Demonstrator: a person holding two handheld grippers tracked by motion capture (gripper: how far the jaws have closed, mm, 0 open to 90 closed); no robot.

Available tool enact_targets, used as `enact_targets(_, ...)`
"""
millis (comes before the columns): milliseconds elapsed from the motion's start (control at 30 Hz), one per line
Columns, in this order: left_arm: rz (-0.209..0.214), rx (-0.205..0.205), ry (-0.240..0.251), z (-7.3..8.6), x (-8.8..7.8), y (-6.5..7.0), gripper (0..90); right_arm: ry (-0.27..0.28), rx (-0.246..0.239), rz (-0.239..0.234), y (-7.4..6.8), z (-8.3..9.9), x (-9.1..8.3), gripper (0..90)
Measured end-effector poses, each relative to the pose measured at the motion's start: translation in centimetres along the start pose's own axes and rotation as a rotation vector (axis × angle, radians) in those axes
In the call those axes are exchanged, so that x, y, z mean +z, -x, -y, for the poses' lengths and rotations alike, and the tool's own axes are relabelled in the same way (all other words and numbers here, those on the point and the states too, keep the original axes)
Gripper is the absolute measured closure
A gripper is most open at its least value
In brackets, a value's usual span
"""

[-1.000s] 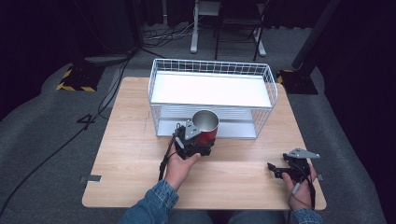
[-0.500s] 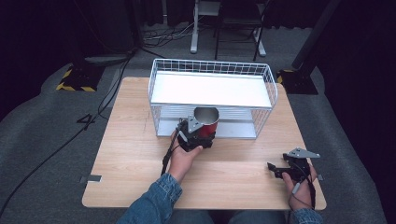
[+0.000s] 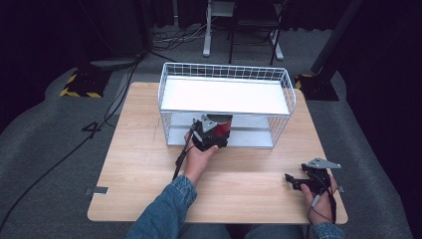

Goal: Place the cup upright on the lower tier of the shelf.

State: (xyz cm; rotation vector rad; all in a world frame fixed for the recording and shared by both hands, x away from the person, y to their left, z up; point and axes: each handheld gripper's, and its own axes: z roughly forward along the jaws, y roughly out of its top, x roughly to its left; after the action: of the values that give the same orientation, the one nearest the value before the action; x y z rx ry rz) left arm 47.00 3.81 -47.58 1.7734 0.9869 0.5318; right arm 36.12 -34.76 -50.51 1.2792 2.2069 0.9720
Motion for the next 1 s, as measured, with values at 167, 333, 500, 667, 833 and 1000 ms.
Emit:
enact_targets(167, -0.019, -0.004, 0.007, -0.1, 1.1, -0.5, 15.5, 0.0, 0.001, -0.002, 0.0, 0.0, 0.0, 15.8)
enact_targets(333, -0.02, -0.003, 0.004, -0.3, 1.9, -1.0, 15.5, 0.001, 0.001, -0.001, 0.0, 0.0, 0.0, 15.8)
enact_targets(500, 0.014, 0.021, -0.011, -0.3, 2.3, -1.2, 15.5, 0.001, 0.001, -0.001, 0.0, 0.0, 0.0, 15.8)
enact_targets(667, 0.021, 0.019, -0.024, 0.0, 2.6, -1.4, 15.4, 0.0, 0.001, -0.001, 0.0, 0.0, 0.0, 15.8)
enact_targets(833, 0.022, 0.028, -0.023, 0.0, 2.6, -1.3, 15.1, 0.0, 0.0, -0.001, 0.0, 0.0, 0.0, 15.8)
enact_targets(1000, 0.026, 0.035, -0.021, 0.0, 2.7, -1.3, 14.8, 0.002, -0.003, 0.0, 0.0, 0.0, 0.0, 15.8)
